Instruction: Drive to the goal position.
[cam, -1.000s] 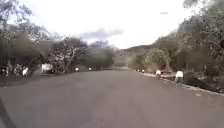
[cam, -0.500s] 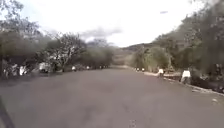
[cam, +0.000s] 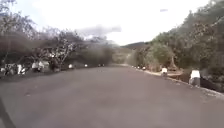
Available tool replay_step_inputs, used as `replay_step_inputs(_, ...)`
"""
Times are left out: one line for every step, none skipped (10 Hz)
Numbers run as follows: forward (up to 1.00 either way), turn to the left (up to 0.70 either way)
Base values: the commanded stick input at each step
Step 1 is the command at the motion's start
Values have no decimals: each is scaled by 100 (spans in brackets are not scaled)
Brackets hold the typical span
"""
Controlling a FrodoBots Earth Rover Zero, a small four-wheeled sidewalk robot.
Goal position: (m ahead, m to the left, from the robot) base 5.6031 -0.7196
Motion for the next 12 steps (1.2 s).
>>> replay_step_inputs(100,0)
replay_step_inputs(100,0)
replay_step_inputs(100,0)
replay_step_inputs(100,0)
replay_step_inputs(100,0)
replay_step_inputs(100,0)
replay_step_inputs(100,0)
replay_step_inputs(100,0)
replay_step_inputs(100,0)
replay_step_inputs(100,0)
replay_step_inputs(100,0)
replay_step_inputs(100,0)
